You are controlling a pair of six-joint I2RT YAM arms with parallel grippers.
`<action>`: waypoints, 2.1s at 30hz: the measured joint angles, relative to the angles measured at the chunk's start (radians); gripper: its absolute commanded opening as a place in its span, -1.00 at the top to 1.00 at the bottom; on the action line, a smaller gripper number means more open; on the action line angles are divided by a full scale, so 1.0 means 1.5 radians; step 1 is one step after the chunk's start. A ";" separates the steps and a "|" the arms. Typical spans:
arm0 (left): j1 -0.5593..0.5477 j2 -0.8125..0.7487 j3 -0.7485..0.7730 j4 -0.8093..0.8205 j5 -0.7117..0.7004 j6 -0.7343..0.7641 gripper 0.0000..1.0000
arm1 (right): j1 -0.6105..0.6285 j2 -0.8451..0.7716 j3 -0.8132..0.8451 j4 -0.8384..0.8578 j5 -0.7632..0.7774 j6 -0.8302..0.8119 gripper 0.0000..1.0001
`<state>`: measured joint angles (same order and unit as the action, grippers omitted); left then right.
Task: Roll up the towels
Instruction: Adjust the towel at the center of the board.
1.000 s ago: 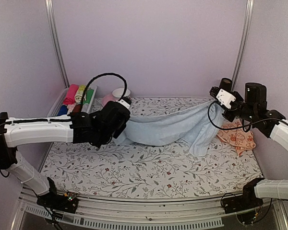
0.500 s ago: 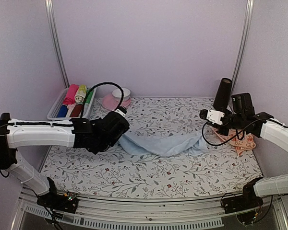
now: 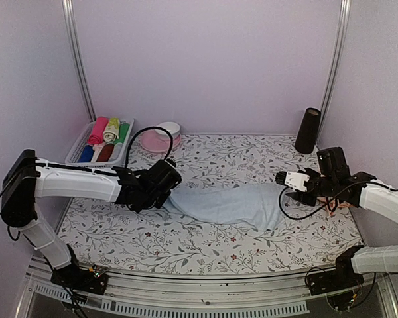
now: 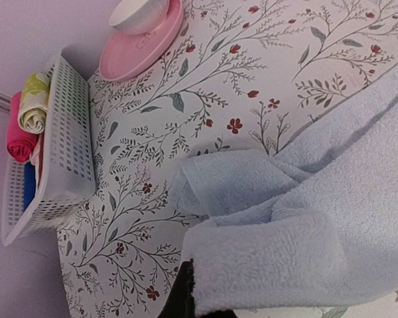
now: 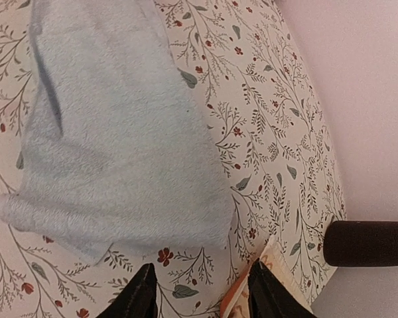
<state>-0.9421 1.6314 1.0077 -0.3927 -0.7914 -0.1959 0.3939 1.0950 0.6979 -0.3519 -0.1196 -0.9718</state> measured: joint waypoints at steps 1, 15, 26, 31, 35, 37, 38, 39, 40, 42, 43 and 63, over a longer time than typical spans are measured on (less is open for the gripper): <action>0.004 0.000 -0.004 0.005 0.005 0.000 1.00 | 0.000 -0.038 -0.029 -0.004 -0.008 -0.022 0.10; 0.023 -0.023 -0.029 0.030 0.050 -0.001 1.00 | 0.001 -0.018 -0.155 -0.017 -0.050 -0.192 0.18; 0.026 -0.026 -0.037 0.041 0.064 -0.001 1.00 | 0.001 0.047 -0.201 0.070 -0.050 -0.252 0.11; 0.027 -0.026 -0.037 0.045 0.067 0.000 1.00 | 0.004 0.075 -0.205 0.136 -0.049 -0.266 0.12; 0.028 -0.026 -0.037 0.045 0.069 0.000 1.00 | 0.010 0.104 -0.205 0.182 -0.048 -0.278 0.33; 0.030 -0.026 -0.037 0.045 0.071 -0.001 1.00 | 0.019 0.120 -0.203 0.202 -0.046 -0.283 0.56; 0.030 -0.026 -0.037 0.045 0.071 0.000 1.00 | 0.025 0.129 -0.202 0.212 -0.044 -0.286 0.81; 0.030 -0.026 -0.037 0.045 0.072 0.000 1.00 | 0.030 0.137 -0.200 0.218 -0.041 -0.286 0.93; 0.031 -0.026 -0.037 0.045 0.073 -0.001 1.00 | 0.034 0.144 -0.199 0.219 -0.038 -0.289 0.96; 0.031 -0.026 -0.037 0.047 0.076 -0.001 1.00 | 0.040 0.155 -0.197 0.221 -0.031 -0.286 0.96; 0.031 -0.026 -0.037 0.048 0.077 -0.001 1.00 | 0.042 0.157 -0.196 0.220 -0.028 -0.284 0.97; 0.026 -0.079 -0.042 0.051 0.096 -0.004 1.00 | 0.036 -0.067 -0.091 0.004 -0.021 -0.189 -0.09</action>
<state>-0.9031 1.5124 0.9451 -0.3164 -0.6472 -0.2020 0.4473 0.9943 0.5621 -0.3462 -0.1509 -1.2549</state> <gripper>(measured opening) 0.006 0.193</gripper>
